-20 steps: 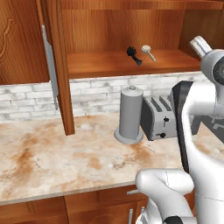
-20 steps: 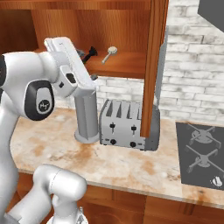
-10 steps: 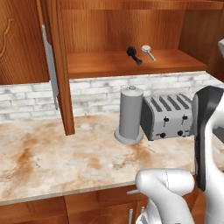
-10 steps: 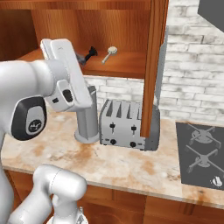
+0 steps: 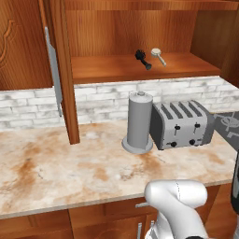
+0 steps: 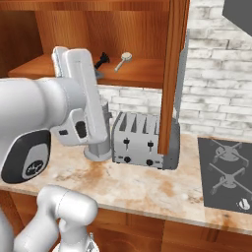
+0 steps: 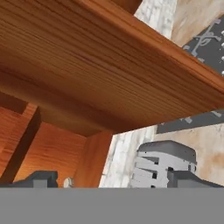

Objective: Pick up the dish brush and dish brush from the sink, and place them back in the cabinet, and close the cabinet doors.

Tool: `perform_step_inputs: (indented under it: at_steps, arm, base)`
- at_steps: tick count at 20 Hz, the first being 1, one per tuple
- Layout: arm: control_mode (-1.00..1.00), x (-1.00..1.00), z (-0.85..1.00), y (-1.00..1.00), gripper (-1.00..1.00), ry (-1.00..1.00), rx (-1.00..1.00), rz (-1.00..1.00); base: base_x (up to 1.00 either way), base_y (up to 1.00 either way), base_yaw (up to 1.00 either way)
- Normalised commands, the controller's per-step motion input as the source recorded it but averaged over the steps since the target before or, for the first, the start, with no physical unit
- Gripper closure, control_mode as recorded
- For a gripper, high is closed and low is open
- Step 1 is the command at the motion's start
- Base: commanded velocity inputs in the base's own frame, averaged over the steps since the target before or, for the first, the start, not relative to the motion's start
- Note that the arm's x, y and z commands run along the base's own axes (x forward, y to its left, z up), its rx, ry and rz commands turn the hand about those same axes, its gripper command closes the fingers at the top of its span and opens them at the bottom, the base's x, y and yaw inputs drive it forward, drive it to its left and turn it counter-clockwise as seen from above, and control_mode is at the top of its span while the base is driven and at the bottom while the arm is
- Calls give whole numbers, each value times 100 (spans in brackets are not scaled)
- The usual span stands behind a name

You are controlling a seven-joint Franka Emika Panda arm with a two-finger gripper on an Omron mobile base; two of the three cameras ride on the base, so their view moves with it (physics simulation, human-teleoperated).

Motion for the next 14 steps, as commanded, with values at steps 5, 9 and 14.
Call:
perform_step_inputs:
  at_steps: [5,9,14]
  arm:
    - [-100,-6,0,-53,-100,-8,19,0]
    - [-100,-2,0,-45,-100,-8,17,0]
    - [-100,-27,0,-43,-100,-5,18,0]
  base:
    - [0,0,0]
    - [0,0,0]
    - [0,0,0]
